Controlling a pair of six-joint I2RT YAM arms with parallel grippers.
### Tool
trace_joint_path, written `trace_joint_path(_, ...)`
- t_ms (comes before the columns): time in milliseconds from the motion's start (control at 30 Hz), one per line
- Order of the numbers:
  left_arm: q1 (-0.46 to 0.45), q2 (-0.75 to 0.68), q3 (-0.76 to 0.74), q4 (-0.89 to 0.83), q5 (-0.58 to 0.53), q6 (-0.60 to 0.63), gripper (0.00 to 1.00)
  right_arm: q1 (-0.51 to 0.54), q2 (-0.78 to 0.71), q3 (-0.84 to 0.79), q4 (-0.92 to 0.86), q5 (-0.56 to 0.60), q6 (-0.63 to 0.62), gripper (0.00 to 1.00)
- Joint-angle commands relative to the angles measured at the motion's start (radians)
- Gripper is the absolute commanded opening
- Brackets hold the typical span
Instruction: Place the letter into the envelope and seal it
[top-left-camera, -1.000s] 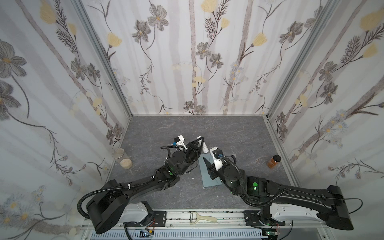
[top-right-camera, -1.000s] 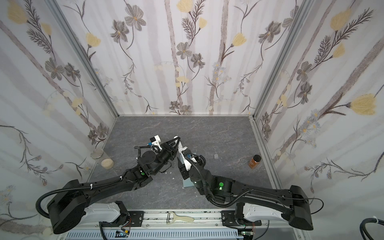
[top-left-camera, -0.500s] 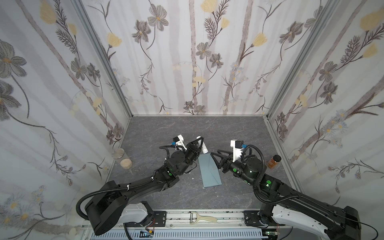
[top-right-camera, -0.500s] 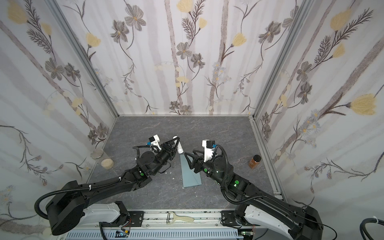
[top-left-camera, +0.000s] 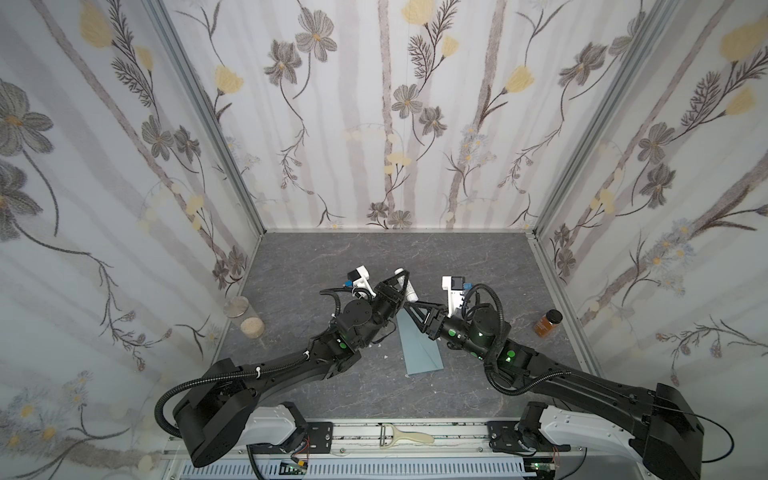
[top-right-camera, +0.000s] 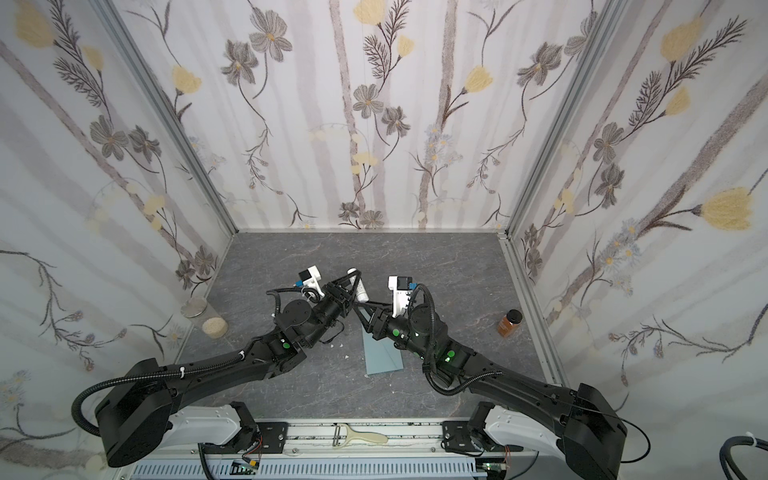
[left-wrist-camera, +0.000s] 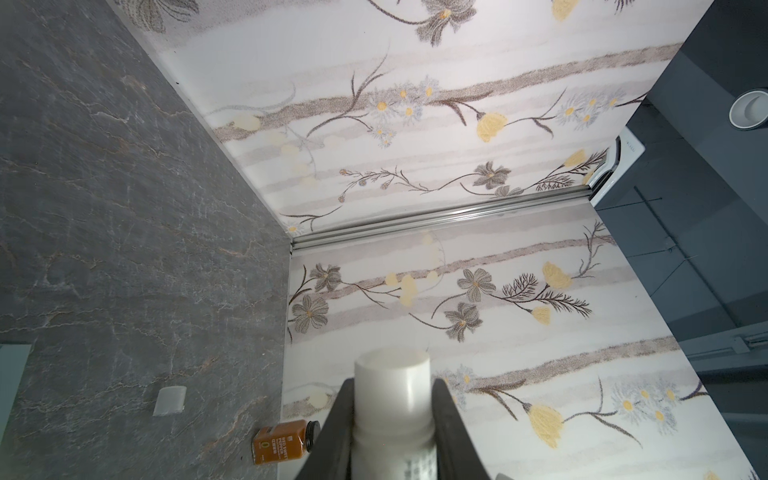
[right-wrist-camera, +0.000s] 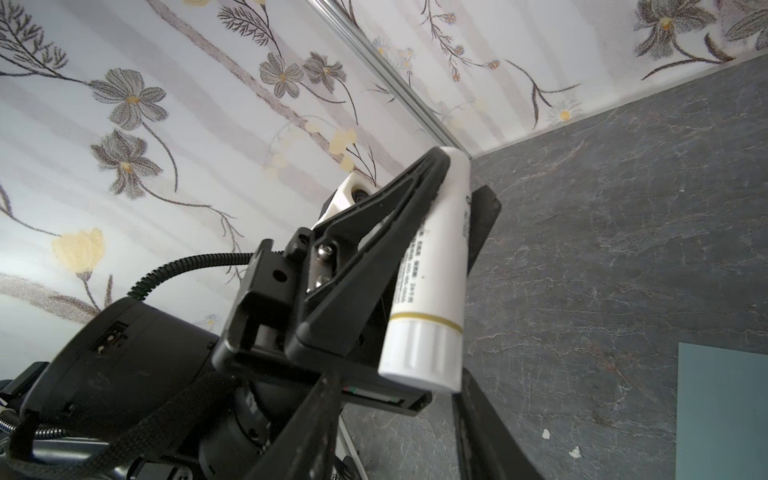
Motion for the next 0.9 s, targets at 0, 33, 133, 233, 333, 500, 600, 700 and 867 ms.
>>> trace_joint_path(0,-0.001,-0.009,-0.005,0.032,0.018,0.022,0.00,-0.002,-0.006,0.015,0.045,0.013,-0.011,0.45)
trace_joint_path(33,-0.001,-0.012,-0.011,0.033,0.018,0.019,0.00,-0.003,-0.012,0.015,0.036,0.029,-0.017,0.44)
trace_joint_path(133,-0.001,-0.015,-0.014,0.032,0.028,0.019,0.00,-0.008,-0.022,0.014,0.027,0.043,-0.035,0.43)
trace_joint_path(233,-0.001,-0.013,-0.009,0.033,0.040,0.018,0.00,-0.013,-0.017,0.025,0.020,0.045,-0.044,0.40)
trace_joint_path(333,-0.001,-0.008,-0.008,0.033,0.052,0.014,0.00,-0.017,-0.008,0.035,0.012,0.048,-0.051,0.33)
trace_joint_path(500,-0.001,-0.010,-0.010,0.032,0.055,0.013,0.00,-0.019,-0.003,0.048,-0.004,0.053,-0.055,0.27)
trace_joint_path(600,-0.001,-0.011,-0.014,0.033,0.054,0.013,0.00,-0.022,-0.001,0.051,-0.011,0.051,-0.052,0.37)
trace_joint_path(700,0.000,-0.006,-0.012,0.033,0.057,0.014,0.00,-0.022,0.002,0.051,-0.008,0.051,-0.048,0.41)
trace_joint_path(867,-0.001,-0.005,-0.011,0.033,0.053,0.016,0.00,-0.024,0.014,0.061,-0.003,0.046,-0.044,0.33)
